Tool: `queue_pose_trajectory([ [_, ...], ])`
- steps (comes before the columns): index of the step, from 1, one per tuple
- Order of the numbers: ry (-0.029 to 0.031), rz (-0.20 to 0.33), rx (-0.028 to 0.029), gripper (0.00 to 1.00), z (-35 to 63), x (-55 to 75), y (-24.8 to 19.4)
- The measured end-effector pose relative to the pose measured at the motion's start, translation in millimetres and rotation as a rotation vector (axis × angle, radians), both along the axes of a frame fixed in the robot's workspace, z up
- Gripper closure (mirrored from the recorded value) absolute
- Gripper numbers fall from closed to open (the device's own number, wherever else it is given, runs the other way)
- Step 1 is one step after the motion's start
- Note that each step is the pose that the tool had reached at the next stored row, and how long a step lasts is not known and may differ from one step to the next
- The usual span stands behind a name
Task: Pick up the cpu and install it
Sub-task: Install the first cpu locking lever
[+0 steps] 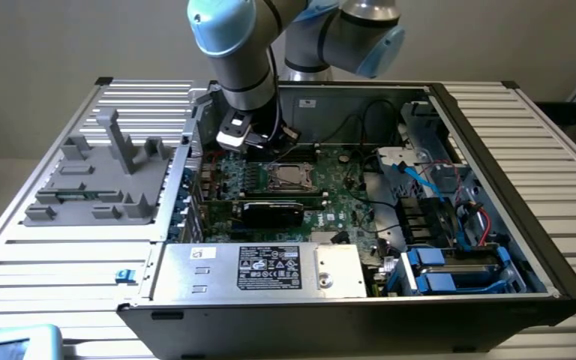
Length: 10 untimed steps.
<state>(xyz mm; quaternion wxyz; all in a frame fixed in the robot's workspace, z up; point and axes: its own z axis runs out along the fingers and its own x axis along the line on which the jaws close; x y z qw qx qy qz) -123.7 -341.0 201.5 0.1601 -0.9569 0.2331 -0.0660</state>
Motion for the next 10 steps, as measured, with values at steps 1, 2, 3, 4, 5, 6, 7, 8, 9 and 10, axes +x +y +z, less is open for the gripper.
queue_pose_trajectory([
  [1,0.0,0.0,0.0,0.89,-0.4,0.0,0.0],
  [2,0.0001,0.0,0.0001,0.89,-0.8,0.0,0.0],
  [3,0.0002,0.0,0.0,0.89,-1.1,0.4,-0.1],
  [4,0.0002,0.0,-0.0001,0.89,-1.4,0.7,-0.1],
  [5,0.0003,0.0,-0.0001,0.89,-1.7,1.2,-0.1],
  [6,0.0002,0.0,0.0,0.89,-1.9,2.0,-0.1],
  [7,0.0001,-0.001,0.0001,0.89,-2.1,2.7,-0.1],
  [8,0.0001,-0.001,0.0002,0.89,-2.3,3.2,-0.1],
  [9,0.0,-0.001,0.0003,0.89,-2.5,3.5,-0.1],
  [10,0.0001,-0.001,0.0003,0.89,-2.6,3.6,-0.1],
])
